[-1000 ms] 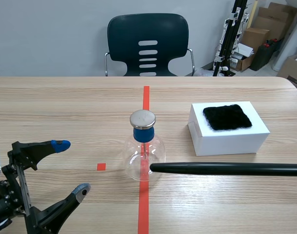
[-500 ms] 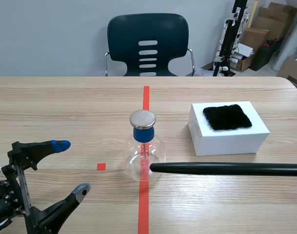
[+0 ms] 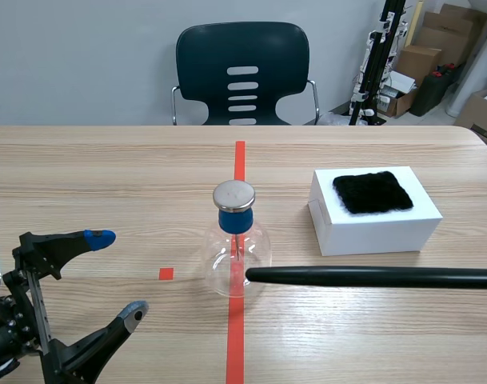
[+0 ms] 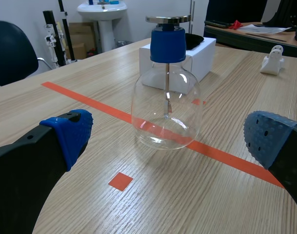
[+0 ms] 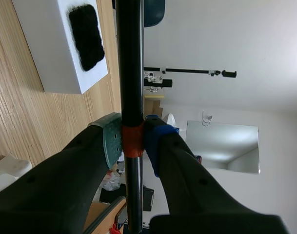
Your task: Do the electroscope experiment. put the rod down on the box
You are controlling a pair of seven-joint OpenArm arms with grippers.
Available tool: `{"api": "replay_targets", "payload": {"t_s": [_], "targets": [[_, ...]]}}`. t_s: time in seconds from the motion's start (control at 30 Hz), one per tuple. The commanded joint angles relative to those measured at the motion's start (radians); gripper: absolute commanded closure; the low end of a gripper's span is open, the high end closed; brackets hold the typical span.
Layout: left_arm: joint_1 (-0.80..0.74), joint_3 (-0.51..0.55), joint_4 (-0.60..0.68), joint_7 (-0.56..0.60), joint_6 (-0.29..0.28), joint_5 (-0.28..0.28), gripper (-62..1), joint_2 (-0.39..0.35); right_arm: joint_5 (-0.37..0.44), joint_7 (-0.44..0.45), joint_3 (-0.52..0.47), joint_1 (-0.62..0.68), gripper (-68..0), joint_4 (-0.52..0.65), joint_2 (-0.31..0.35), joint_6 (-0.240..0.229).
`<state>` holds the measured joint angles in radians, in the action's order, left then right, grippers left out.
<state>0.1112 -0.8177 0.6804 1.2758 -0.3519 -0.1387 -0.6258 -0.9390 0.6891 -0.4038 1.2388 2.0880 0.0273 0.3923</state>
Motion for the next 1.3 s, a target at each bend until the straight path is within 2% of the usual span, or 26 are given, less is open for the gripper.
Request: {"api": "replay_targets", "payload": {"t_s": [0.0,0.17,0.23,0.43,0.57,0.67,0.9,1.2,1.27], "targets": [[0.0,0.006,0.013,0.014,-0.002,-0.006,-62.3,-0.003,0.065,0.024,-0.003,-0.006,-0.2,0.011,0.0,0.011],[0.0,0.006,0.013,0.014,-0.002,-0.006,-62.3,-0.003,0.222,0.051,-0.003,-0.018,-0.2,0.016,0.0,0.003],[0.0,0.006,0.013,0.014,-0.002,-0.006,-62.3,-0.003,0.285,0.032,-0.003,-0.038,-0.2,0.022,0.004,-0.031],[0.0,0.006,0.013,0.014,-0.002,-0.006,-62.3,-0.003,0.449,-0.149,-0.004,-0.123,-0.2,0.056,0.067,-0.153],[0.0,0.006,0.013,0.014,-0.002,-0.006,-62.3,-0.003,0.561,-0.289,-0.004,-0.187,-0.2,0.07,0.147,-0.223],[0.0,0.006,0.013,0.014,-0.002,-0.006,-62.3,-0.003,0.662,-0.422,-0.004,-0.23,-0.2,0.089,0.214,-0.245],[0.0,0.006,0.013,0.014,-0.002,-0.006,-62.3,-0.003,0.919,-0.759,-0.004,-0.301,-0.2,0.121,0.366,-0.244],[0.0,0.006,0.013,0.014,-0.002,-0.006,-62.3,-0.003,1.244,-1.187,-0.004,-0.379,-0.2,0.121,0.609,-0.245],[0.0,0.006,0.013,0.014,-0.002,-0.006,-62.3,-0.003,1.311,-1.253,-0.004,-0.409,-0.2,0.12,0.653,-0.243]]}}
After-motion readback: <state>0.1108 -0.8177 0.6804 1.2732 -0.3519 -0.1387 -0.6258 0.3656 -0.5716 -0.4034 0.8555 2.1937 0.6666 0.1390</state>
